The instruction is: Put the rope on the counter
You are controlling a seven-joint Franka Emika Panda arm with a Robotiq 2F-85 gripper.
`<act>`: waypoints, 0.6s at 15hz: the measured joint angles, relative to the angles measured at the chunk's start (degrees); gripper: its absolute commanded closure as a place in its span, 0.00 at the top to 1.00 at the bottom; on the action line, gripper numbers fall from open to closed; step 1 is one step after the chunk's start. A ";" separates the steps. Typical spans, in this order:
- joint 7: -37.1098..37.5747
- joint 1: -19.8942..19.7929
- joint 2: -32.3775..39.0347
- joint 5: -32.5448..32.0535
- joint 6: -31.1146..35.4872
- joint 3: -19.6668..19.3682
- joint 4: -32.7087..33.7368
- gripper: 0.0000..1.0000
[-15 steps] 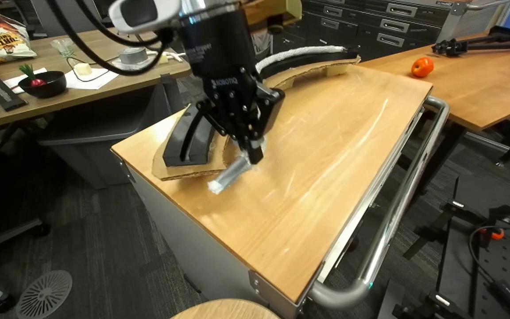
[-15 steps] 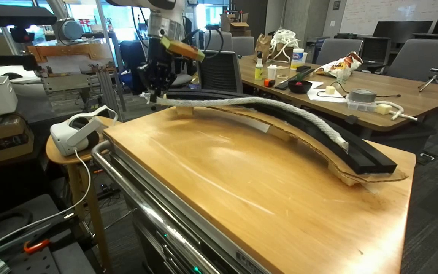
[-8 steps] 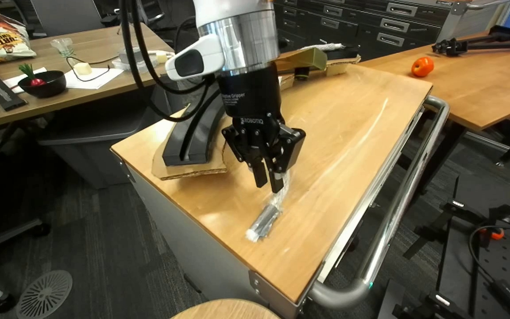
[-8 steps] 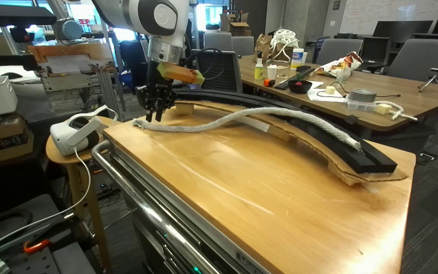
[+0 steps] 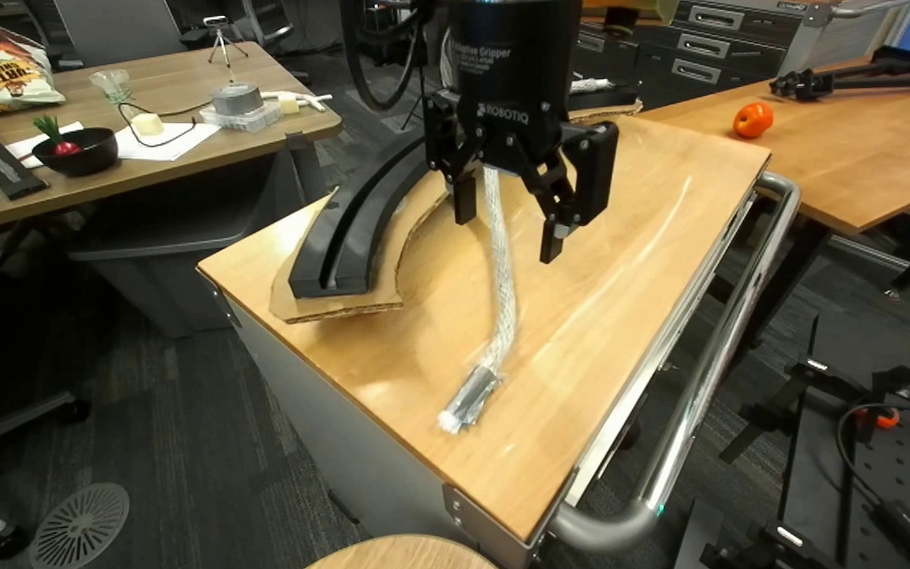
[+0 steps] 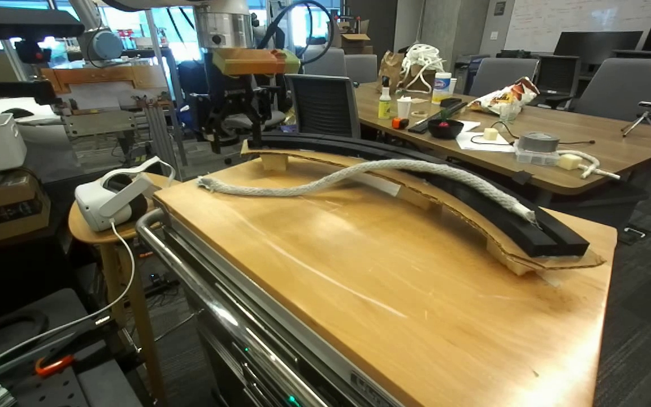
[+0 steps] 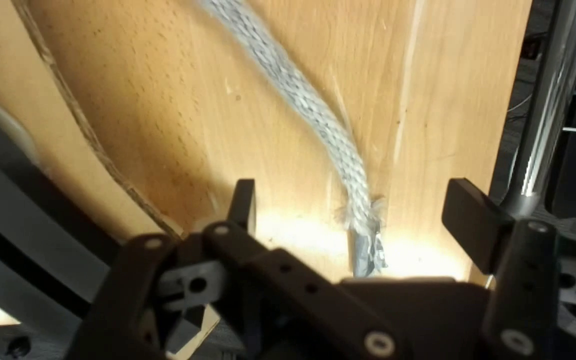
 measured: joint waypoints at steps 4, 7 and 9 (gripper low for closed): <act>-0.01 0.15 2.27 0.00 0.09 0.00 0.25 1.00; 6.99 0.13 3.49 -8.06 5.12 -0.61 0.20 1.00; 11.35 -0.22 3.15 -14.26 7.46 -2.21 0.20 1.00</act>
